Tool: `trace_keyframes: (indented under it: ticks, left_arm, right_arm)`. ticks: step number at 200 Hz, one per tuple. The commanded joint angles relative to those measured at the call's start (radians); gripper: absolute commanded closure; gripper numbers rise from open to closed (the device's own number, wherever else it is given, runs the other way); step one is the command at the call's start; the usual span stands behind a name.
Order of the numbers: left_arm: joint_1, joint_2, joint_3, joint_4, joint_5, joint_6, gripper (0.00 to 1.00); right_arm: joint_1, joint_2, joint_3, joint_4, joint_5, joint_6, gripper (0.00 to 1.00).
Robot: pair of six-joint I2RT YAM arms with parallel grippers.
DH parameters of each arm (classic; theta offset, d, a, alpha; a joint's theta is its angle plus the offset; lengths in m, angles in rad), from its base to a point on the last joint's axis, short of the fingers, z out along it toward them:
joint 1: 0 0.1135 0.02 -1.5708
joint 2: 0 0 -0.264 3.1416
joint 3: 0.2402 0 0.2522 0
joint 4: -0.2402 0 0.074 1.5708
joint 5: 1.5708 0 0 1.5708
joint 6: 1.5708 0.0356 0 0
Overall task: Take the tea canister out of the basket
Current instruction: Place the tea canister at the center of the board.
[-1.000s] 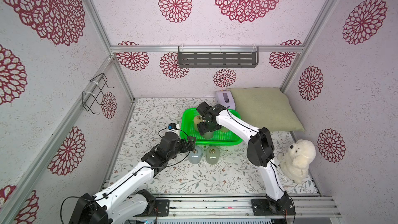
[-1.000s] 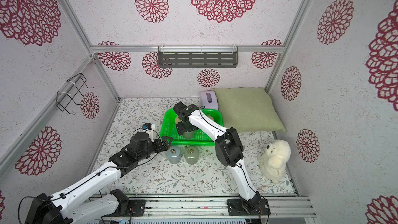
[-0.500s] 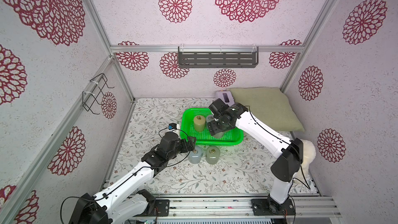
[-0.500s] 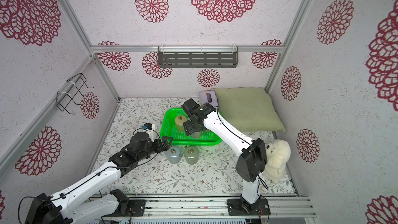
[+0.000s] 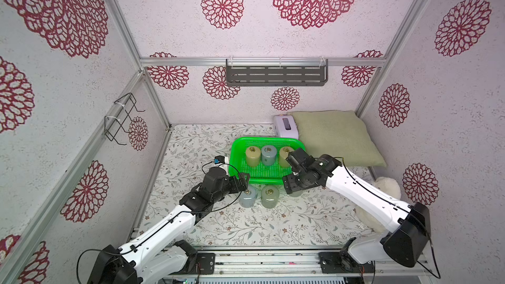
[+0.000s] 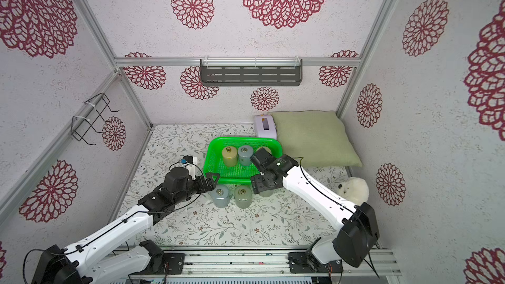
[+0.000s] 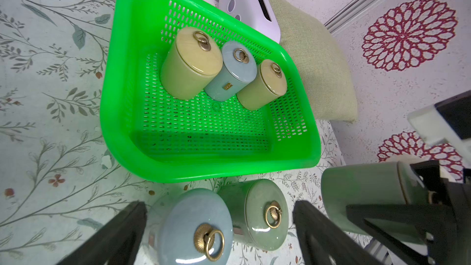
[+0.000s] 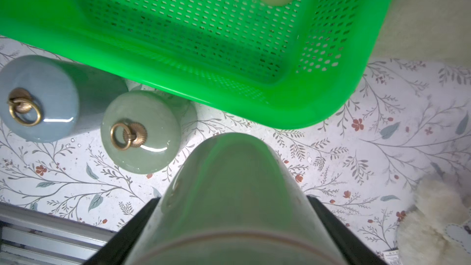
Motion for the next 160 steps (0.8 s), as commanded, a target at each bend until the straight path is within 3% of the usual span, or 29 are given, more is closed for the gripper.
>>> trace_keyframes:
  ticks: [1,160]
  left_arm:
    - [-0.005,0.007,-0.016,0.038,0.024,0.013,0.03]
    - [-0.011,-0.005,-0.019,0.024,0.004,0.023,0.03]
  right_arm:
    - [0.0,-0.044,-0.053,0.111,-0.021,0.042,0.25]
    - [-0.018,0.067,-0.314,0.377,-0.043,0.039,0.23]
